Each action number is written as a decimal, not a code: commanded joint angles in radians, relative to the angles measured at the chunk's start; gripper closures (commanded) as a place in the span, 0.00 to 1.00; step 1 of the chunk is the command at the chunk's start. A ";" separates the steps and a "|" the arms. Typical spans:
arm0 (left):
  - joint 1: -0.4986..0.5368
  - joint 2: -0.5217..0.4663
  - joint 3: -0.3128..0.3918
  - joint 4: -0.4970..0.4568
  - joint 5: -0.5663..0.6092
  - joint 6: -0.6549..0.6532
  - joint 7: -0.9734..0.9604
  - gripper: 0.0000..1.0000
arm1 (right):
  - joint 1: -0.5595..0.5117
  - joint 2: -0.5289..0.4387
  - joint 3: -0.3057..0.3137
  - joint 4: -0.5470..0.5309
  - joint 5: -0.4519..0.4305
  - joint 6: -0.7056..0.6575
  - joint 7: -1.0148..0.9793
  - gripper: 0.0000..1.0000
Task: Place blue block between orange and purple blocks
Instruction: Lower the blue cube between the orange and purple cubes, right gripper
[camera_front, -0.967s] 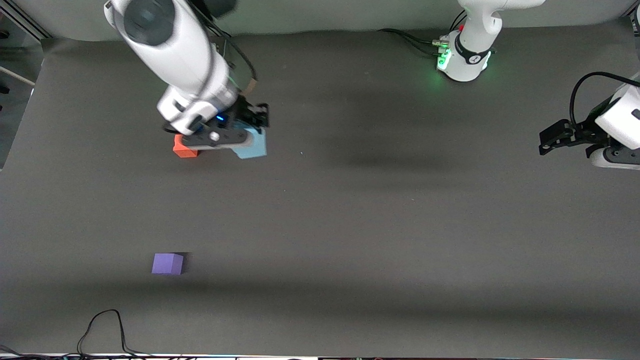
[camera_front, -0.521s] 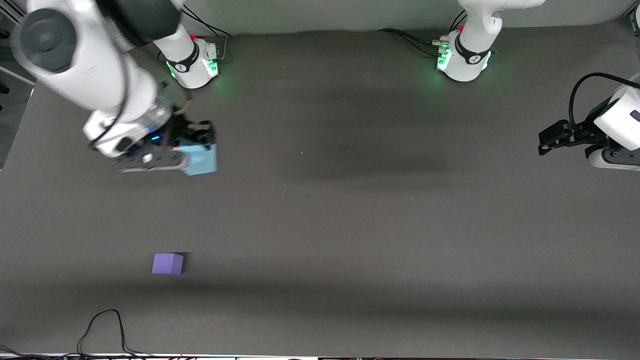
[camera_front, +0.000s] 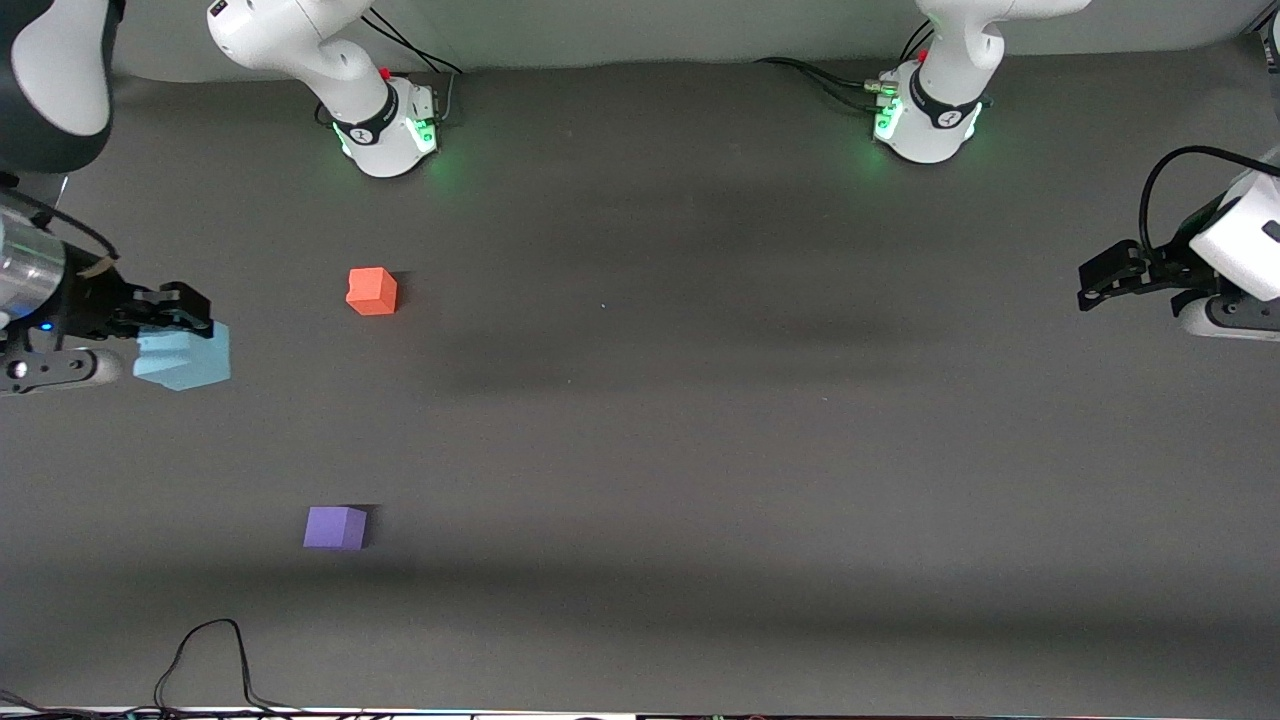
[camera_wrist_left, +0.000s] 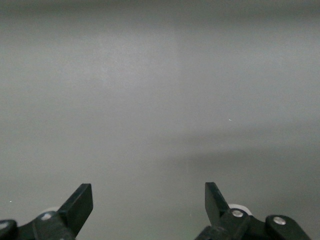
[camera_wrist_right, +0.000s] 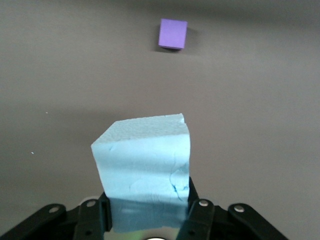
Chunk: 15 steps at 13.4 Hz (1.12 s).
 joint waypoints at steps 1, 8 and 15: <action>-0.014 0.008 0.009 0.025 0.012 -0.022 0.003 0.00 | -0.136 0.007 0.093 -0.029 0.014 0.016 -0.028 0.55; -0.012 0.011 0.009 0.021 0.012 -0.022 -0.001 0.00 | -0.698 -0.013 0.667 -0.189 -0.044 0.173 -0.037 0.55; -0.012 0.011 0.011 0.021 0.010 -0.022 -0.007 0.00 | -0.675 0.032 0.669 -0.664 -0.035 0.807 -0.004 0.55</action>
